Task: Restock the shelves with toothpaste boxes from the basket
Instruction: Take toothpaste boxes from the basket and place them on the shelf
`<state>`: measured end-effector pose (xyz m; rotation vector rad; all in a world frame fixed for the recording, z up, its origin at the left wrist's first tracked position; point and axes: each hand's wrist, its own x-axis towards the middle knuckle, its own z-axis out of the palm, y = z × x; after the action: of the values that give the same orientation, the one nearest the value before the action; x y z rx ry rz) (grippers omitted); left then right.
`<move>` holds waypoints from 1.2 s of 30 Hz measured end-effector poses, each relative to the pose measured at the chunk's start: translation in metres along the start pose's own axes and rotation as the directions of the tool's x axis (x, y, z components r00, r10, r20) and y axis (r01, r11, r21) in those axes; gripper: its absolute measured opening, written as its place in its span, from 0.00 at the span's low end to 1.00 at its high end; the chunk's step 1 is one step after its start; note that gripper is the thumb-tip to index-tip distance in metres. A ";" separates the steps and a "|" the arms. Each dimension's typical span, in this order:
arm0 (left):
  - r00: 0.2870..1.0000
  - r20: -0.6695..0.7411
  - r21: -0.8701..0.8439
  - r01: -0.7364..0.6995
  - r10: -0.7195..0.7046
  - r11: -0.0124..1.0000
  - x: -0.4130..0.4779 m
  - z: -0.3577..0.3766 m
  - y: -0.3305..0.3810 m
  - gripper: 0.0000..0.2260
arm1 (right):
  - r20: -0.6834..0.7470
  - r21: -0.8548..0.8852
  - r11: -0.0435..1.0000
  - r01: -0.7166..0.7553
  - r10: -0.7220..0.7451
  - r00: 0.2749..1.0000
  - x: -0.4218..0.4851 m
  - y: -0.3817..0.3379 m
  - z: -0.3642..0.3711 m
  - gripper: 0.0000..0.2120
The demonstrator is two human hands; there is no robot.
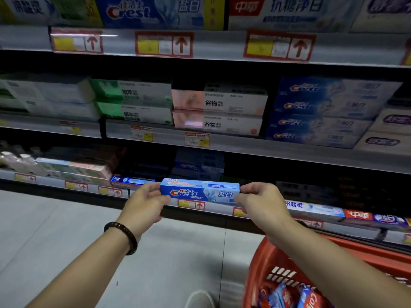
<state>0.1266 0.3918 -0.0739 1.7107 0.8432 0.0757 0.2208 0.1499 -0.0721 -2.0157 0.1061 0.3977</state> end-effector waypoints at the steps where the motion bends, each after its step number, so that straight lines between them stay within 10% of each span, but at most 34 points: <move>1: 1.000 -0.006 0.008 -0.006 0.006 1.000 0.011 0.001 -0.003 0.18 | 0.005 -0.008 1.000 -0.010 0.010 1.000 0.008 0.001 0.006 0.02; 15: 0.992 -0.050 0.182 -0.107 0.118 0.977 0.132 0.033 -0.016 0.18 | 0.070 0.020 0.994 -0.105 0.103 0.992 0.113 0.013 0.070 0.21; 36: 0.990 -0.120 0.285 -0.040 0.077 0.958 0.175 0.066 -0.048 0.07 | 0.121 -0.002 0.980 -0.200 0.199 0.973 0.157 0.030 0.091 0.09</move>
<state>0.2627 0.4402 -0.2021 2.0166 0.9339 0.1118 0.3399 0.2308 -0.1861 -1.9725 0.2359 0.6442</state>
